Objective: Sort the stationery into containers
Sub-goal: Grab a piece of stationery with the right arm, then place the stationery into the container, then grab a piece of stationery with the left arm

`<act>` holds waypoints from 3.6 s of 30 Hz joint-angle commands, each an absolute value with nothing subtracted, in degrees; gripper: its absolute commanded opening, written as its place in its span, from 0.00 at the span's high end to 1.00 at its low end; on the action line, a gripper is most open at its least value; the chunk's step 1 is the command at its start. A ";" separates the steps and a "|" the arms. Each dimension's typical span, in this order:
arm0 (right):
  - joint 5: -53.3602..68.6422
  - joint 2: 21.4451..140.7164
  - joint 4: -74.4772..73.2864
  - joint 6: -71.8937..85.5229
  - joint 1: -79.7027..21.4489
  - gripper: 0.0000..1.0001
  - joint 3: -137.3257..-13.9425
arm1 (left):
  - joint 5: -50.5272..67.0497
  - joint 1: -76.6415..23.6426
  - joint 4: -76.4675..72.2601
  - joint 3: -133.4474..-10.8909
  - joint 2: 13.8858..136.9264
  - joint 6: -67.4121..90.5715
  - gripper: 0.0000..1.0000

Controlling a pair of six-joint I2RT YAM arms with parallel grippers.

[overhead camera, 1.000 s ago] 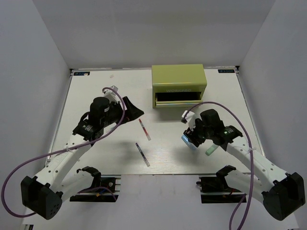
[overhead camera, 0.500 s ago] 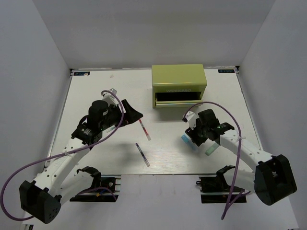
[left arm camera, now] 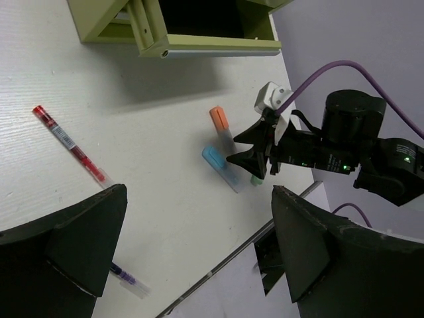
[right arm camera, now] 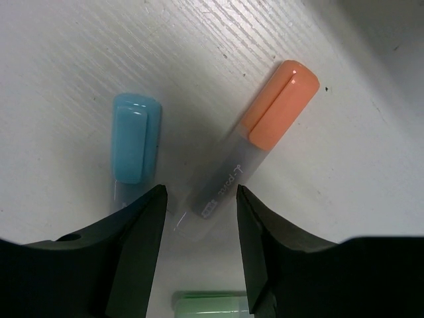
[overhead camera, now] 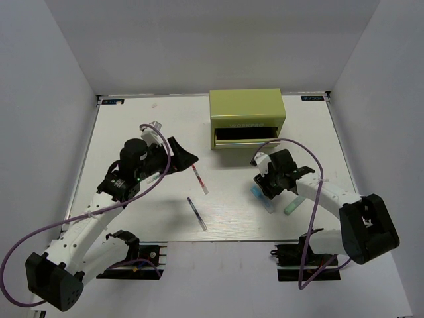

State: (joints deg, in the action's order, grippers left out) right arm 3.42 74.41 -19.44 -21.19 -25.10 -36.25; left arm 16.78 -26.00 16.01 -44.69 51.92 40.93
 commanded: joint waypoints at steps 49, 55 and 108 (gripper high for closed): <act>10.57 70.21 -21.97 -57.20 -22.23 1.00 -66.43 | 36.83 -29.00 12.04 -53.78 69.95 22.76 0.00; 11.85 77.77 -20.74 -64.76 -21.62 1.00 -71.89 | 36.30 -31.63 11.43 -55.02 72.33 22.15 0.00; 0.89 74.36 -28.83 -22.42 -15.48 0.95 -70.68 | 9.14 -55.54 7.63 -69.56 96.83 53.97 0.57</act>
State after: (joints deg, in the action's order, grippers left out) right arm 5.98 76.47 -27.49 -33.06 -17.63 -74.17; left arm 14.76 -53.01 3.31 -62.22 91.68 47.13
